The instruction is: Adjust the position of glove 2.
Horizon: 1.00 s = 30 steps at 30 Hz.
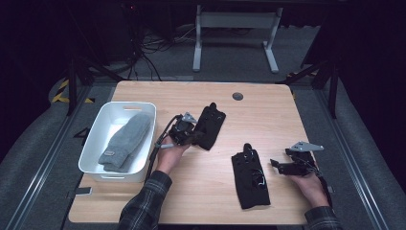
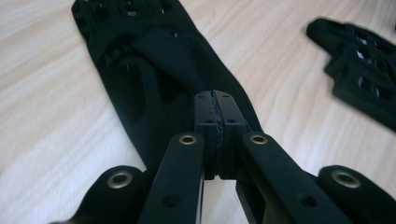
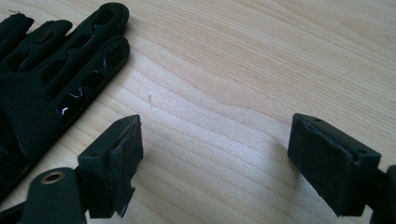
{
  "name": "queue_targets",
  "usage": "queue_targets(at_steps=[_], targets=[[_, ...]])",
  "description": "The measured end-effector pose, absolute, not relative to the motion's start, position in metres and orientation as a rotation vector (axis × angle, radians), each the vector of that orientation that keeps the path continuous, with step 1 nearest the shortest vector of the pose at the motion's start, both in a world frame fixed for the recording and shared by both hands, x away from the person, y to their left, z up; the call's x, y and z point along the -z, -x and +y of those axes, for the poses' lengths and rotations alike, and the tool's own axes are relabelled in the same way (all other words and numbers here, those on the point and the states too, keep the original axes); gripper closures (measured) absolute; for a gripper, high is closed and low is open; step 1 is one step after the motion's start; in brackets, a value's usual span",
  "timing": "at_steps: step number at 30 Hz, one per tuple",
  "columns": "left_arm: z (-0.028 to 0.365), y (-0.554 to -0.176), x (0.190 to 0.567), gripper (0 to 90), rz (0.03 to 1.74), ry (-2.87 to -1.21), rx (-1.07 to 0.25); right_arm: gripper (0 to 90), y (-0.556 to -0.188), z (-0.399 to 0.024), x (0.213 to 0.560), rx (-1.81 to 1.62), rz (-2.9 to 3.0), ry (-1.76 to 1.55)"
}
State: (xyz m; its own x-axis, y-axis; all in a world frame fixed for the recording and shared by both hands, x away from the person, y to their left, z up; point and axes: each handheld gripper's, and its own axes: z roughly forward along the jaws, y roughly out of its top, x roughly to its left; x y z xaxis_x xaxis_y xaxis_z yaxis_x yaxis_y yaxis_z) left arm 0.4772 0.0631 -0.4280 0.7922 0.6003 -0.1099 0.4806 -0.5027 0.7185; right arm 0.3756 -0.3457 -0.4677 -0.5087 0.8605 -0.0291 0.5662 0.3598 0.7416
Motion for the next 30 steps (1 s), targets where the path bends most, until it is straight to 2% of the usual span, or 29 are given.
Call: queue_targets(at_steps=[7, 15, 21, 30], targets=[[0.044, -0.502, 0.431, 89.9, 0.806, -2.23, -0.214, 18.8, -0.376, -0.346, 0.468, -0.96, 2.212, -1.242], [0.035, -0.517, 0.453, 89.9, 0.866, -2.261, -0.195, 18.8, -0.376, -0.346, 0.468, -0.96, 2.212, -1.243], [0.042, -0.509, 0.455, 90.0, 0.853, -2.249, -0.16, 18.8, -0.376, -0.346, 0.468, -0.96, 2.212, -1.242], [0.052, -0.475, 0.456, 90.0, 0.821, -2.244, -0.102, 18.9, -0.376, -0.346, 0.468, -0.961, 2.212, -1.242]])
